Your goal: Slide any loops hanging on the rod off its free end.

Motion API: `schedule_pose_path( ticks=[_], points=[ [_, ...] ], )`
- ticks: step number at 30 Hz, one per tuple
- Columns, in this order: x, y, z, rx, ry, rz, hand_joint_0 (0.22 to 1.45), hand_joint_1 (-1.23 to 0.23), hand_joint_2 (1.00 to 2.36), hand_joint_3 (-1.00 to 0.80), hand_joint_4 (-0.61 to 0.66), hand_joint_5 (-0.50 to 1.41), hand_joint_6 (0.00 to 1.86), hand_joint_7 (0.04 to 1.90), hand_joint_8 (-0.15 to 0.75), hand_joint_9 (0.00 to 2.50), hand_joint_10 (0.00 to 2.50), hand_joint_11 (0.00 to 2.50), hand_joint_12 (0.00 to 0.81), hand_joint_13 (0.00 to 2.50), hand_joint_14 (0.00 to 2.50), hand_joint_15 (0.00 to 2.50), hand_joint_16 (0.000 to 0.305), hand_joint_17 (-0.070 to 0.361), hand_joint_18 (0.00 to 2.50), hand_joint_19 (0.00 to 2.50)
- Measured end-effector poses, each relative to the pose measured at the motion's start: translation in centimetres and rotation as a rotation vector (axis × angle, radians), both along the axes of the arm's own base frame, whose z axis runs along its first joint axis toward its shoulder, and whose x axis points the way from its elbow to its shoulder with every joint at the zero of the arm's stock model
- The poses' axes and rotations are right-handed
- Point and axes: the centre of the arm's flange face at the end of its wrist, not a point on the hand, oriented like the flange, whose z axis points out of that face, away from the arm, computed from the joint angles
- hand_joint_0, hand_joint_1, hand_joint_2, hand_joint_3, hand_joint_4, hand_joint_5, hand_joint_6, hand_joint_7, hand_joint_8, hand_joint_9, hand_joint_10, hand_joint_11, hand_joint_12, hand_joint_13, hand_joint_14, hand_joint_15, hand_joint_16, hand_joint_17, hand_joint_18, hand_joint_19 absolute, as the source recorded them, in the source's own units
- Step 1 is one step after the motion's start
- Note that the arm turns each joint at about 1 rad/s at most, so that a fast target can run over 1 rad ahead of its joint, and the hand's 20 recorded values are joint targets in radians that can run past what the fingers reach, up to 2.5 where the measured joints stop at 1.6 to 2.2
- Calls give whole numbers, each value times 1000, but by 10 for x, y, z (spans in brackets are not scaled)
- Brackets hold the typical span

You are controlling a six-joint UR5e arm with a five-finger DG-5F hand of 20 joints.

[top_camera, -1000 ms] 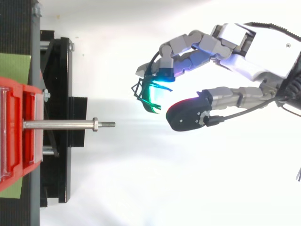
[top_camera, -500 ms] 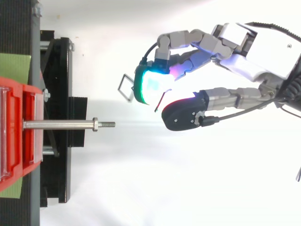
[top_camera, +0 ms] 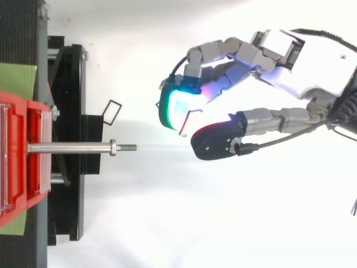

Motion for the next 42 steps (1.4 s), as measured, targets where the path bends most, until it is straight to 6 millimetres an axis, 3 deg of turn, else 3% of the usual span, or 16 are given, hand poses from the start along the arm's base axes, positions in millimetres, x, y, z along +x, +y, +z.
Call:
schedule_pose_path(
  ticks=[12,22,42],
  points=[
    [-1,4,-1,8,6,-12,581,-545,1010,-127,185,-159,852,1167,349,1076,18,767,379,609,4,110,58,130,731,388],
    [-1,5,-1,12,8,-11,589,-646,1014,-13,132,-149,855,1205,360,1091,19,822,372,627,4,113,57,128,754,370],
    [-8,9,-8,95,49,-28,595,-660,1007,45,93,-137,870,1214,374,1134,18,822,386,668,6,118,60,134,801,344]
  ],
)
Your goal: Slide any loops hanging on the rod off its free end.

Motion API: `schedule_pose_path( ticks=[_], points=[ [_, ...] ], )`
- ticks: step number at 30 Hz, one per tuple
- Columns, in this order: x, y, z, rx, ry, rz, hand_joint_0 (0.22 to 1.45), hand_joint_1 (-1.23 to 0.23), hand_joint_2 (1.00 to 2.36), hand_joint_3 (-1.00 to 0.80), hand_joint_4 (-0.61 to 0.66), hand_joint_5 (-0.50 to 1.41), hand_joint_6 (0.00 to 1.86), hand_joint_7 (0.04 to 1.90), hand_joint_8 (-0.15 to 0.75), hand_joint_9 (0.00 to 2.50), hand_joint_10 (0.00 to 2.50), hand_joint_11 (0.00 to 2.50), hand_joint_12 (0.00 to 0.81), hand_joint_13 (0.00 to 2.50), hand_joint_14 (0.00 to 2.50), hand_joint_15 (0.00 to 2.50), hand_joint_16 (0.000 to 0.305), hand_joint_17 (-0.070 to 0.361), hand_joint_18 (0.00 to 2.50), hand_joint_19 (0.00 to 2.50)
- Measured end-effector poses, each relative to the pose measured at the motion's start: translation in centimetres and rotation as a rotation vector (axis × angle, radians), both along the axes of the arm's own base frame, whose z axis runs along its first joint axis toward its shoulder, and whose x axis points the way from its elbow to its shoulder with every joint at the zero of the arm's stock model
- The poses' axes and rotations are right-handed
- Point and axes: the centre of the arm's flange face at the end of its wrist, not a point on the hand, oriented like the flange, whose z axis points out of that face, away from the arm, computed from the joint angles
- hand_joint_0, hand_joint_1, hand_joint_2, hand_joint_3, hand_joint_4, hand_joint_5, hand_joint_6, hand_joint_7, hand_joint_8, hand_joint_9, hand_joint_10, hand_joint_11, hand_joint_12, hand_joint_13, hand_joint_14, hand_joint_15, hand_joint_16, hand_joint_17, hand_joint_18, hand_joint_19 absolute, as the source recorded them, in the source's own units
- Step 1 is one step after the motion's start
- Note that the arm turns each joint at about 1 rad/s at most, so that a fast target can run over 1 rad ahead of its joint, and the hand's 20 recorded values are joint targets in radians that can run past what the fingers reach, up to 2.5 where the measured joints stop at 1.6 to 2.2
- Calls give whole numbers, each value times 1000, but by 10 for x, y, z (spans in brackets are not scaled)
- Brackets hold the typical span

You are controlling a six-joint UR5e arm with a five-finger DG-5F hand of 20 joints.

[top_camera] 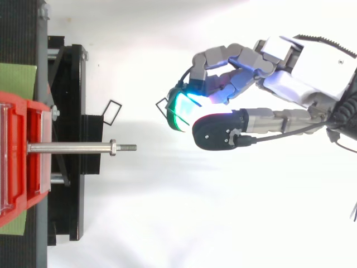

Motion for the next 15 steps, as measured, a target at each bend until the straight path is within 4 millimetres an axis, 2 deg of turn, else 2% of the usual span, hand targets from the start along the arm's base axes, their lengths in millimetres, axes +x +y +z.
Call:
schedule_pose_path(
  ticks=[15],
  points=[
    [-1,1,-1,-16,13,3,602,-666,1008,50,66,-138,872,1210,367,1125,18,832,380,662,4,121,59,132,789,331]
  ],
)
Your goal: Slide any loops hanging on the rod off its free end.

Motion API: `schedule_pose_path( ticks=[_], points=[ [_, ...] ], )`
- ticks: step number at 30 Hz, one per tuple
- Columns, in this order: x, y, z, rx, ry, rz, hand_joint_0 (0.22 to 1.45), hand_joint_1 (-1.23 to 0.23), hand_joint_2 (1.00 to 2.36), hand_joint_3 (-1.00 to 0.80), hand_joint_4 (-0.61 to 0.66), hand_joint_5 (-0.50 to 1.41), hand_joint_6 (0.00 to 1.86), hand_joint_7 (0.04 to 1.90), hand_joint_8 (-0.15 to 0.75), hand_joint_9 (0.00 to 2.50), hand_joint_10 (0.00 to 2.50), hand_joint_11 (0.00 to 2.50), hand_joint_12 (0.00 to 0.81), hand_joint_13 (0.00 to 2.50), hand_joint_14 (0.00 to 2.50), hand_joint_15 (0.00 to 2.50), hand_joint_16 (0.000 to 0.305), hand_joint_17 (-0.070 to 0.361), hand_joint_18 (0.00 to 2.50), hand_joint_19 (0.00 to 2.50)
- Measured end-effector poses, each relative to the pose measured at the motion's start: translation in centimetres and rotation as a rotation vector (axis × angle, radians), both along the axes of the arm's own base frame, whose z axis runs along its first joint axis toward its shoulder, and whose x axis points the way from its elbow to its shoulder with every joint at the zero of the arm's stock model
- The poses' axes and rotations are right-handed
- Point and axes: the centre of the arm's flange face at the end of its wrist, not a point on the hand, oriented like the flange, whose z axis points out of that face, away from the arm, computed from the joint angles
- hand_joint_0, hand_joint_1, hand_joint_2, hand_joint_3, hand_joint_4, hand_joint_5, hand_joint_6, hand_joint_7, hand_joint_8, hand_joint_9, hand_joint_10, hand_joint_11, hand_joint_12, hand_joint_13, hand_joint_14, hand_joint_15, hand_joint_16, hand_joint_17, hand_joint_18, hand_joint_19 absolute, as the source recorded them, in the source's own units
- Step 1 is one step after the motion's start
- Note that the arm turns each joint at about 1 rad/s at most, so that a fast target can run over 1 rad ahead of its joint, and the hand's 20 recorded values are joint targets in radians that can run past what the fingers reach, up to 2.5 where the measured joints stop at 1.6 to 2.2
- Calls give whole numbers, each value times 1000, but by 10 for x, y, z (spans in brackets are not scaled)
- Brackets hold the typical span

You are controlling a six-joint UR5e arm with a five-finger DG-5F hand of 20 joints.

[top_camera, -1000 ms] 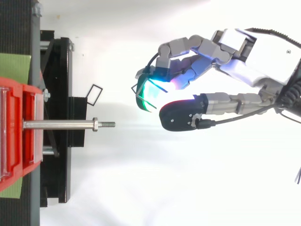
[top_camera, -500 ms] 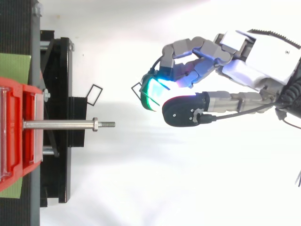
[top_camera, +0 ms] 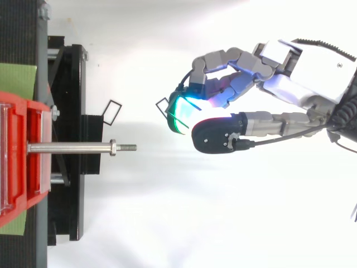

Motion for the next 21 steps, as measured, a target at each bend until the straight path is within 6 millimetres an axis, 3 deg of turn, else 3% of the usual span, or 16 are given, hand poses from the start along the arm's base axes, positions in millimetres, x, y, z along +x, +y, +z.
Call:
schedule_pose_path(
  ticks=[21],
  points=[
    [0,0,0,0,0,-1,603,-669,1008,43,62,-140,871,1205,365,1122,18,811,379,678,4,120,59,132,792,348]
  ],
)
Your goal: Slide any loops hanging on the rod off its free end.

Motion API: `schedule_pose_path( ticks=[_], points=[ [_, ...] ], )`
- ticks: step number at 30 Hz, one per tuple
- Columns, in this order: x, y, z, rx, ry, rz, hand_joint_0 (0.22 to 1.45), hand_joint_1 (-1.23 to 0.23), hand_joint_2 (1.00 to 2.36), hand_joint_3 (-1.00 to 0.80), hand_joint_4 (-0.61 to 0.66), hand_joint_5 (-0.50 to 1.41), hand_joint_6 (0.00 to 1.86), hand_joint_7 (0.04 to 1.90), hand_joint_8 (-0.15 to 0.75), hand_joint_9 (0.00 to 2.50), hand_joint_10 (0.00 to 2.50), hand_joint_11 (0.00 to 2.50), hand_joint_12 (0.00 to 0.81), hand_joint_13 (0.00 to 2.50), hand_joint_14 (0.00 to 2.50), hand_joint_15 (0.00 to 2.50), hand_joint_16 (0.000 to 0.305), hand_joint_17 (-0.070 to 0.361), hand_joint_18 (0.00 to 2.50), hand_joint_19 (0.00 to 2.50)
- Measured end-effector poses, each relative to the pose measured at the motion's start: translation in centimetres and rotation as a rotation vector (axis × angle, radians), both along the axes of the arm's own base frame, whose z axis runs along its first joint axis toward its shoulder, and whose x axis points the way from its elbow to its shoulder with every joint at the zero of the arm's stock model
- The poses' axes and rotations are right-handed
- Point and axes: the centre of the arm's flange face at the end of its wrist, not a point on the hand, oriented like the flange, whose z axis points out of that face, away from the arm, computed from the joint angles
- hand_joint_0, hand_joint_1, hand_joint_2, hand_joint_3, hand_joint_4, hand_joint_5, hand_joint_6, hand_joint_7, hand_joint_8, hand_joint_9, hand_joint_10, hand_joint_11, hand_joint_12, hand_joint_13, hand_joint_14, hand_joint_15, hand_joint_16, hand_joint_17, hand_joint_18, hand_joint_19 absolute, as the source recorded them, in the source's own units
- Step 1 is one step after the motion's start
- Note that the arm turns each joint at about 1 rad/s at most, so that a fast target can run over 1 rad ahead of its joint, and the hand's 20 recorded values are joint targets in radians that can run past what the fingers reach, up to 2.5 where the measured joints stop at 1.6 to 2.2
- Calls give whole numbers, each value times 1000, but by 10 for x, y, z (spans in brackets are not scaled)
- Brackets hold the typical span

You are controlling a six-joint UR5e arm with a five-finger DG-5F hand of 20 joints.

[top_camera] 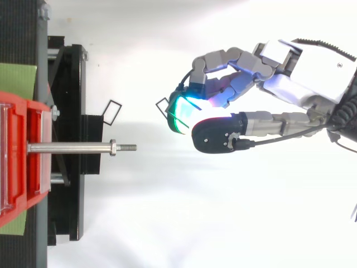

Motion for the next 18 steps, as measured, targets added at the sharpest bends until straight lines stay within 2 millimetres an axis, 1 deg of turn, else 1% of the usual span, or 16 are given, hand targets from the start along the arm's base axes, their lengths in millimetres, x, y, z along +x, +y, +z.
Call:
schedule_pose_path(
  ticks=[18],
  points=[
    [0,0,0,0,1,1,601,-669,1010,34,47,-143,867,1205,364,1109,20,792,377,678,4,126,58,131,787,359]
  ],
)
